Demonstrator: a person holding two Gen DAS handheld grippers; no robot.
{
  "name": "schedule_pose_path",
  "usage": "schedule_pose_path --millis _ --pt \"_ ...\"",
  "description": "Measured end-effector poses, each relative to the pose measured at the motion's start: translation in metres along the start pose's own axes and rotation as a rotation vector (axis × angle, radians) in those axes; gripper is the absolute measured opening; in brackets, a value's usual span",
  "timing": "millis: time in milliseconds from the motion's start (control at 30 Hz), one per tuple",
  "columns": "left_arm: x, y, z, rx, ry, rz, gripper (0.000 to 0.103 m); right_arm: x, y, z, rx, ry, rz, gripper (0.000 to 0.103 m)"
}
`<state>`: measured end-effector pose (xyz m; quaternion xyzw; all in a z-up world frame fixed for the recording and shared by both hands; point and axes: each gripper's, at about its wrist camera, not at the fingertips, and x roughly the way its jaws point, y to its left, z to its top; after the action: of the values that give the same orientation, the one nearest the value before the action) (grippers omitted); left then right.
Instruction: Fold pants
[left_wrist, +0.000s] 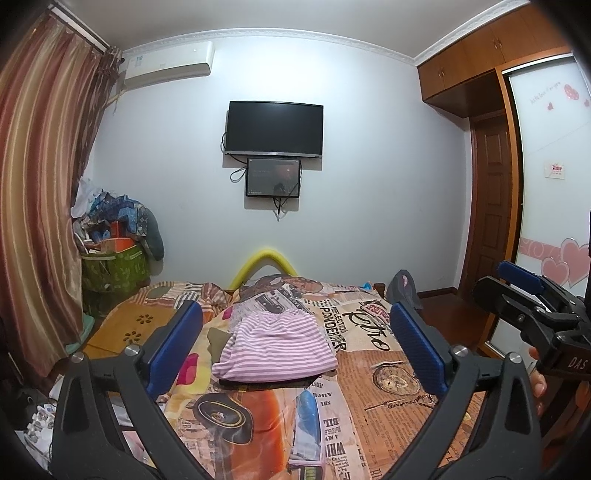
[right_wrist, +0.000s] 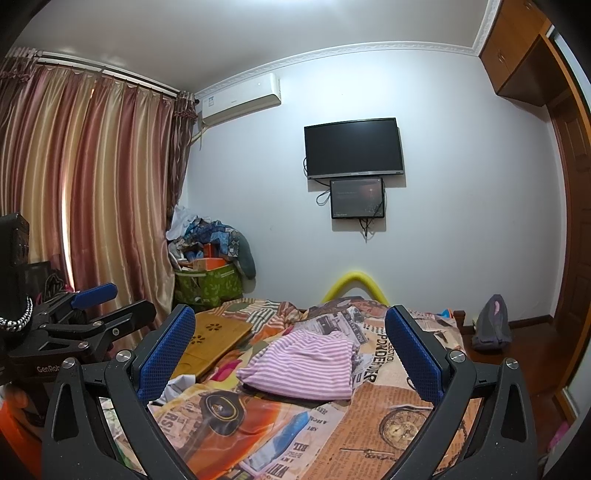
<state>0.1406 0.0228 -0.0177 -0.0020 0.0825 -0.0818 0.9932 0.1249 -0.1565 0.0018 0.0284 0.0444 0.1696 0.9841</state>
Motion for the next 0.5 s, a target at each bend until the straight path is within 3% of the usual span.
schedule_pose_path --millis 500 --pt "0.0001 -0.0003 0.0019 -0.006 0.001 -0.008 0.102 0.0013 -0.0017 -0.0027 0.008 0.005 -0.012 0.102"
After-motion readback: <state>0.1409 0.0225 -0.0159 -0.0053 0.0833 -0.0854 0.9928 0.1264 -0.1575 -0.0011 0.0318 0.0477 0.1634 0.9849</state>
